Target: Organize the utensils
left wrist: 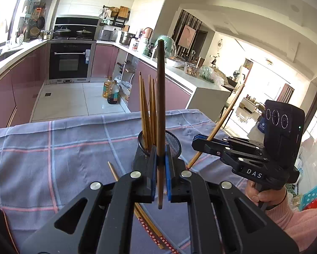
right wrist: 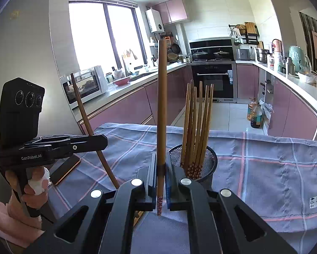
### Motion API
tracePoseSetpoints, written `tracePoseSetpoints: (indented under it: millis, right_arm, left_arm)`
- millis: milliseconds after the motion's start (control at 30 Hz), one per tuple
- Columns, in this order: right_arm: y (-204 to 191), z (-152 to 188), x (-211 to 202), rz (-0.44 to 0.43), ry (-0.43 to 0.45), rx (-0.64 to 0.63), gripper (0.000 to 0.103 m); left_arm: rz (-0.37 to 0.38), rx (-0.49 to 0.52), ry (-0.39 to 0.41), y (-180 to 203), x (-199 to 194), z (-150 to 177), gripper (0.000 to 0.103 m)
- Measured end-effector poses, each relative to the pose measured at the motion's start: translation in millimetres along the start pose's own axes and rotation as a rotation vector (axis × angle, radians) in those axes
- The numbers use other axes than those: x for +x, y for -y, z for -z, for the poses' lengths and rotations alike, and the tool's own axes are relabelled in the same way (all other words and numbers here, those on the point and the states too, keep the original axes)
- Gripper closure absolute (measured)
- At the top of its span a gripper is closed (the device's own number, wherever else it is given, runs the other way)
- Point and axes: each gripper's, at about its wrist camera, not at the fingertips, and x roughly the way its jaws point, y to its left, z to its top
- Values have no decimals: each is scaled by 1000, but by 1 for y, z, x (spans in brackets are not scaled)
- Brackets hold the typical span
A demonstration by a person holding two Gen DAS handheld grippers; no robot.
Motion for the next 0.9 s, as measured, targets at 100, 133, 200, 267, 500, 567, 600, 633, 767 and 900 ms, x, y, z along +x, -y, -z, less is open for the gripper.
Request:
tracePoseSetpoints:
  millis: [100,133,200,267,500,567,600,633,767,900]
  right_arm:
    - [2,-5,-3,7,14,-6,97]
    - [3,-7,-4,9,20,-8,97]
    - [4,-11,-6,14,32,-11,97]
    - [6,-13,-8,19,41,-14,97]
    - [7,-24,-14,28,72,-26,97]
    - [6,-28,-16,28,81,-33,97]
    - [5,-29,-16,29,85,-36,97]
    - [6,-30,-16,30,90,-38,97]
    - [6,-36,-15,32,102,-47,97]
    - [6,-40,-13,34,112,-53,97]
  left_arm:
    - [1,8,12,2,1,-7,95]
    - [2,10,16,3,1,-9,95]
    - [5,13,25,4,1,-14,95]
    - [7,15,33,5,0,-18,95]
    - [15,19,68,8,-3,-31,96]
    - [16,25,75,12,-4,-34,95]
    - [17,28,78,13,-4,-39,96]
    - [17,30,81,14,-4,-40,95]
    - [21,37,92,17,-4,-47,95]
    - [19,44,100,20,0,-55,95]
